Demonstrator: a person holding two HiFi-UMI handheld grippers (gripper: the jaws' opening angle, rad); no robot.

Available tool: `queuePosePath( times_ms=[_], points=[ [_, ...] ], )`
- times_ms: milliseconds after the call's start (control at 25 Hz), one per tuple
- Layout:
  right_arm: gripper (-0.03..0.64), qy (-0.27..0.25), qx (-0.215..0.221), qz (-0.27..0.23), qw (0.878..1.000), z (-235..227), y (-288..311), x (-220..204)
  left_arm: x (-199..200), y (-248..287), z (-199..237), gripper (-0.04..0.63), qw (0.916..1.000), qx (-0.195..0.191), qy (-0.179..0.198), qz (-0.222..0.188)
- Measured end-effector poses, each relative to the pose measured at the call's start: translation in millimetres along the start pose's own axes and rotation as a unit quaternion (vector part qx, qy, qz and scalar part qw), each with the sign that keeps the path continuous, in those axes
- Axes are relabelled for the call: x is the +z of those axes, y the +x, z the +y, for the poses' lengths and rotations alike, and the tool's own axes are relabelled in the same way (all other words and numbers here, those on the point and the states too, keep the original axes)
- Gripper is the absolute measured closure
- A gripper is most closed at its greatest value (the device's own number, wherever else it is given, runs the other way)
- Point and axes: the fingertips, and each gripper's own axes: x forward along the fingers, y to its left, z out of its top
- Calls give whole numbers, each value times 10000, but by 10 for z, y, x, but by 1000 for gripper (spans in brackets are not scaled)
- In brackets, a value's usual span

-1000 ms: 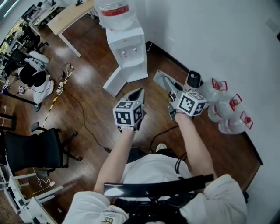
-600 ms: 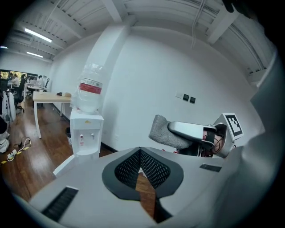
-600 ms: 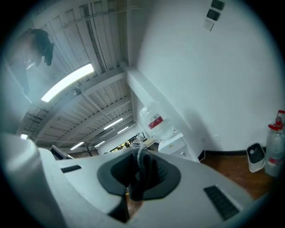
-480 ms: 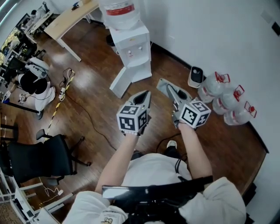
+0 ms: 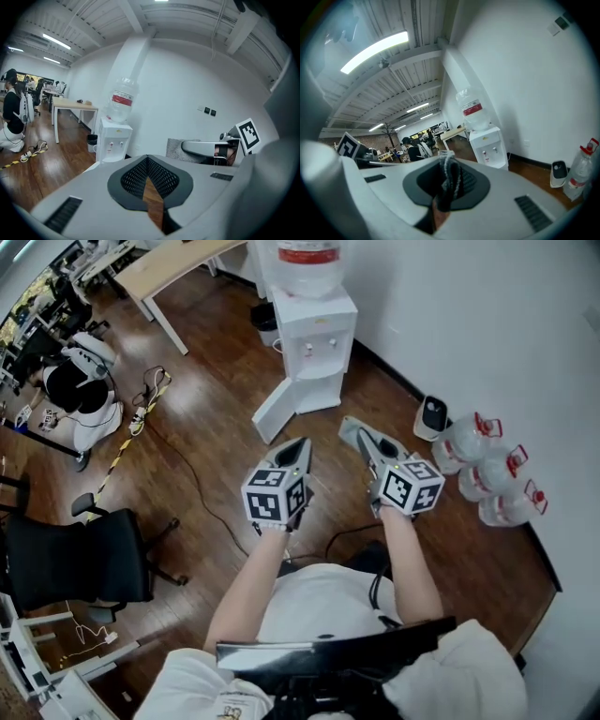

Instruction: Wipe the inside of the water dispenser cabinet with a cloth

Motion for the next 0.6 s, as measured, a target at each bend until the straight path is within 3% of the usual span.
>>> queuePosePath(
  times_ms=[600],
  points=[
    [581, -395, -139, 486, 9979, -140, -214, -51, -58, 54, -255, 604, 9991, 57, -353, -209]
  ],
)
